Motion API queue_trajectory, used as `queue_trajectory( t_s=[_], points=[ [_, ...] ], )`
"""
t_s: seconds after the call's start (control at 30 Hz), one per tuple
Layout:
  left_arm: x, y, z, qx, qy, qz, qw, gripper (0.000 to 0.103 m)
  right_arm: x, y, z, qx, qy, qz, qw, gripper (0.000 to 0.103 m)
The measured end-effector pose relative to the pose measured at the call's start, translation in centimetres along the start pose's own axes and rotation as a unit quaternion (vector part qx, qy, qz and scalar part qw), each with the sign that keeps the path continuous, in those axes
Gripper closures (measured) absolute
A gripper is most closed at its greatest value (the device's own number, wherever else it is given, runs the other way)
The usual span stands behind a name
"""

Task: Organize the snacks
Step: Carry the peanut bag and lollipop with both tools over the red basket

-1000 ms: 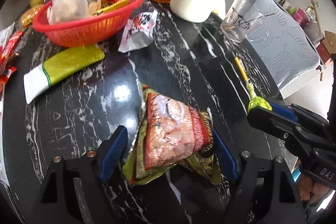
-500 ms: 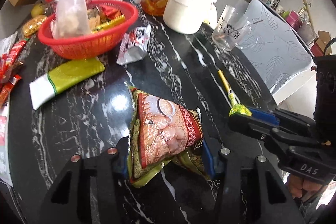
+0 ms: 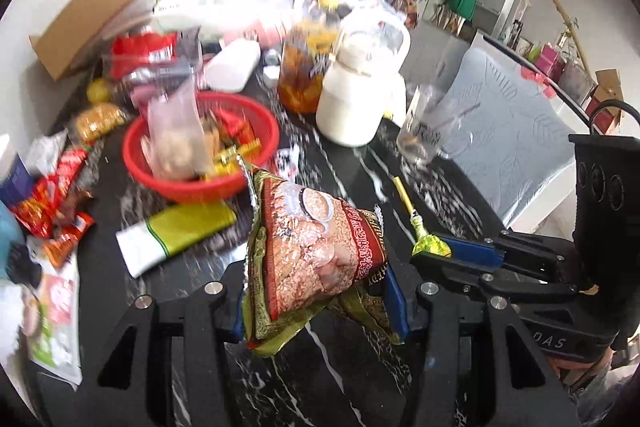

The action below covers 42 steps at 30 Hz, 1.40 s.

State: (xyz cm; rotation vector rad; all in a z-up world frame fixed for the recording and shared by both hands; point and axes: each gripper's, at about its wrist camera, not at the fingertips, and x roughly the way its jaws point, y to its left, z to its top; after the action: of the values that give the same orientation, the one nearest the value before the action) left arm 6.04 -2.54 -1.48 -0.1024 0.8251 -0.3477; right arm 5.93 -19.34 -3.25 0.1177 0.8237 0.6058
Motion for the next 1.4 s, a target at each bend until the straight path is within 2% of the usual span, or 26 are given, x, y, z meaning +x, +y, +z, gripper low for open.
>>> queue_trajectory(
  t_s=[0.37, 0.7, 0.9, 1.1, 1.4],
  points=[
    [-3.2, 0.1, 3.5, 0.010, -0.063, 0.009, 0.9980, 0.052, -1.5, 2.2, 4.3, -0.048, -0.041, 0.024, 0.998, 0.078],
    [-3.6, 1.3, 7.8, 0.019, -0.101, 0.025, 0.9944, 0.052, -1.4, 2.9, 8.7, -0.079, -0.070, 0.031, 0.994, 0.078],
    [-2.4, 3.0, 10.6, 0.022, -0.107, 0.036, 0.9934, 0.052, 0.4, 2.7, 11.6, -0.092, -0.078, 0.022, 0.992, 0.078],
    [0.0, 5.4, 12.6, 0.015, -0.094, 0.056, 0.9939, 0.052, 3.0, 2.1, 13.8, -0.099, -0.074, 0.006, 0.992, 0.078],
    [2.4, 8.6, 14.0, -0.001, -0.080, 0.079, 0.9936, 0.052, 8.5, 1.6, 15.0, -0.107, -0.034, 0.019, 0.993, 0.078]
  ],
)
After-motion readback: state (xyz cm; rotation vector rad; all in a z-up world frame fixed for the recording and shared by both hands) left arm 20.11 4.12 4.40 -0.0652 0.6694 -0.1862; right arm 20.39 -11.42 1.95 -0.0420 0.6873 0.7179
